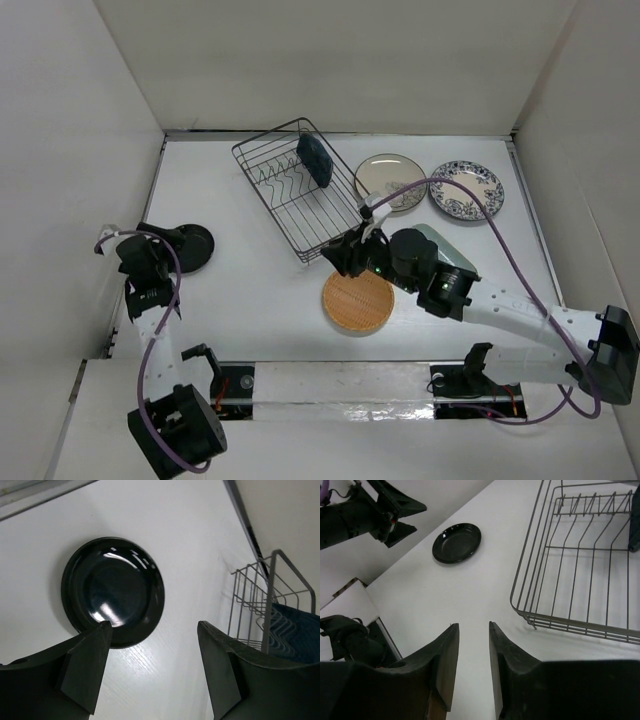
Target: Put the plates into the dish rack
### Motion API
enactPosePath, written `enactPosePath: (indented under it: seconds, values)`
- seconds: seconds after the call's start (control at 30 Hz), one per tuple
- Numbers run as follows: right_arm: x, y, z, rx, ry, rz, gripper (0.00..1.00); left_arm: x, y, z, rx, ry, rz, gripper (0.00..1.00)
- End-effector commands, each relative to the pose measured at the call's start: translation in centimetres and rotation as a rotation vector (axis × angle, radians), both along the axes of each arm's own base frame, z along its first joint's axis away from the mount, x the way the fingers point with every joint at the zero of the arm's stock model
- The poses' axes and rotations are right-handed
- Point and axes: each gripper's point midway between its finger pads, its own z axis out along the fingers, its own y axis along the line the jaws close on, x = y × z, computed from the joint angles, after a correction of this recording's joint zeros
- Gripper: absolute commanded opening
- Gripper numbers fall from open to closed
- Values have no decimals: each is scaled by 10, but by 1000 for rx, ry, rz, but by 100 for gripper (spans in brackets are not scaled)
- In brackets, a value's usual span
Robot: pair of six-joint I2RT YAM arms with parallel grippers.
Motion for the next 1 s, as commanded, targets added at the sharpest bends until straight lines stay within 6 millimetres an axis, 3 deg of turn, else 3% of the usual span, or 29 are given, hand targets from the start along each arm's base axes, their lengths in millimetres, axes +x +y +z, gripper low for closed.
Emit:
enactPosePath:
  seconds: [0.0, 0.07, 0.33, 0.43, 0.57, 0.8, 0.97]
  values:
    - [12, -9, 3, 32, 23, -29, 39, -1, 21, -20, -60, 23, 123, 66]
    - [20, -15, 1, 41, 30, -47, 40, -3, 32, -34, -90, 59, 157, 65]
    - [22, -28, 7, 85, 36, -37, 41, -1, 29, -89, -237, 135, 209, 55]
    - [22, -31, 7, 93, 39, -39, 41, -2, 34, -100, -250, 139, 249, 52]
    - [35, -42, 4, 105, 62, -99, 40, -7, 43, -111, -238, 191, 306, 51]
    - [39, -51, 6, 130, 61, -116, 40, -6, 48, -127, -254, 223, 339, 45]
    - [37, -50, 6, 131, 57, -114, 40, 7, 46, -124, -271, 196, 316, 40]
